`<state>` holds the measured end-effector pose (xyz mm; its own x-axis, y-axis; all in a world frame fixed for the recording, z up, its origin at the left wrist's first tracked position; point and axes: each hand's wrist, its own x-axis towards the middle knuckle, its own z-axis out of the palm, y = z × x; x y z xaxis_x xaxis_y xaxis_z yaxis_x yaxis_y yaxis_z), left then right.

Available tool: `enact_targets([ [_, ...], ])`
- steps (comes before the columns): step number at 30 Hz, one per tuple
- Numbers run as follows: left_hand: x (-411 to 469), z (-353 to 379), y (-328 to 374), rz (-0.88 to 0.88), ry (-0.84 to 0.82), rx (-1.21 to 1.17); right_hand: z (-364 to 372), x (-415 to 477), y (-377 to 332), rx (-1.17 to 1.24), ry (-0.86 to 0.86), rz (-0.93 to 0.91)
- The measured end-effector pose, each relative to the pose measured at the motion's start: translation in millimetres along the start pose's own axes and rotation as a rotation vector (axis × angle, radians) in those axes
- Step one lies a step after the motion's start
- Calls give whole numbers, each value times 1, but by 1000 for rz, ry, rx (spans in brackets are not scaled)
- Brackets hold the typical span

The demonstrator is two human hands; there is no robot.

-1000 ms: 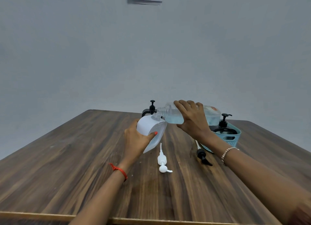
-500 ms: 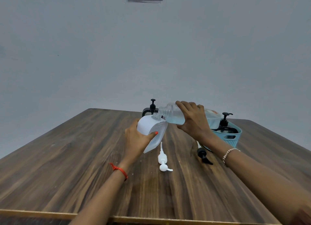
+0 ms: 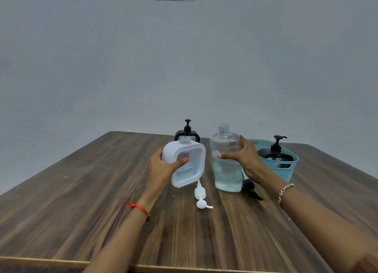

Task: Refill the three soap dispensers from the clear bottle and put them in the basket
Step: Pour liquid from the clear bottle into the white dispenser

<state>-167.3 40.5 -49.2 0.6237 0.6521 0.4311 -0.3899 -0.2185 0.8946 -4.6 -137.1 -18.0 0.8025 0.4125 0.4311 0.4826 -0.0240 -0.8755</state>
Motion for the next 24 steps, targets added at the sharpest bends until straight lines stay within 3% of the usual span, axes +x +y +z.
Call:
enact_targets([
  [8,6,-5,1,-35,-47,-48,-20,20,13,359,-222,131],
  [12,8,-3,5,-40,-64,-71,-29,21,9,386,-383,174],
  [15,6,-2,6,-35,-84,-91,-30,20,9,384,-377,196],
  [18,3,-3,5,-45,-83,-98,-24,17,4,409,-262,219],
  [20,3,-5,5,-42,-75,-98,-16,9,-1,246,0,64],
  [22,4,-8,5,-37,-66,-105,-6,-3,-3,-55,309,-264],
  [24,4,-10,7,-35,-58,-107,5,-19,1,-398,310,-612],
])
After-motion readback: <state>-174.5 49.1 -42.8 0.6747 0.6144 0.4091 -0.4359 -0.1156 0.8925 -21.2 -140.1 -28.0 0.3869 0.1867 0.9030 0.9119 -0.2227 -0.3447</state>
